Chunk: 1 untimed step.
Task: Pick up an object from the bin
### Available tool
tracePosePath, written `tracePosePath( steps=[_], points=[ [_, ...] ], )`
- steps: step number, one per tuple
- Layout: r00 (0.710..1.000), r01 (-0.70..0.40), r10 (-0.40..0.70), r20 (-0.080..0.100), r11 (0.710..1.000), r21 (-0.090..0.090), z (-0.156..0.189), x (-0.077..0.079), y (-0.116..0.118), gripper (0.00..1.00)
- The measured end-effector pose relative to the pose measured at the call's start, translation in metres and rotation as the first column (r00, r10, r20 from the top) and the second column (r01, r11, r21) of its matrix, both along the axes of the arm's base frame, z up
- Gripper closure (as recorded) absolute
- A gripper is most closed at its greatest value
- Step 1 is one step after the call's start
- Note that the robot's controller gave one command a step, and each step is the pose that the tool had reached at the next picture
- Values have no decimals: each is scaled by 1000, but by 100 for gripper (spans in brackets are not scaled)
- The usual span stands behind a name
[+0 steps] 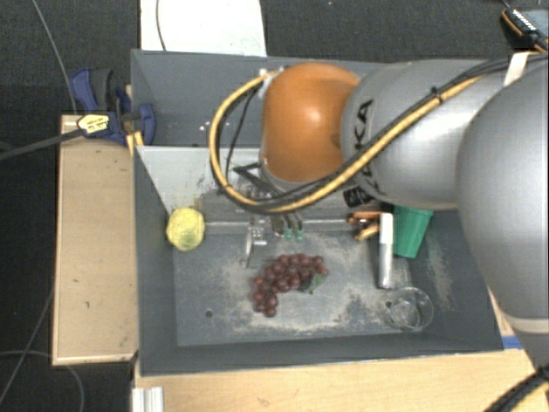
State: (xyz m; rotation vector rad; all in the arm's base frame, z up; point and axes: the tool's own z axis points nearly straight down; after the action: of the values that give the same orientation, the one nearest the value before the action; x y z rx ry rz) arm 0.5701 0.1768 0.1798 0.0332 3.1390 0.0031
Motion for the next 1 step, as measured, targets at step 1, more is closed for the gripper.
tracePosePath(
  steps=[1],
  points=[
    [1000,0,0,0,1000,0,0,0,0,0]
  ],
)
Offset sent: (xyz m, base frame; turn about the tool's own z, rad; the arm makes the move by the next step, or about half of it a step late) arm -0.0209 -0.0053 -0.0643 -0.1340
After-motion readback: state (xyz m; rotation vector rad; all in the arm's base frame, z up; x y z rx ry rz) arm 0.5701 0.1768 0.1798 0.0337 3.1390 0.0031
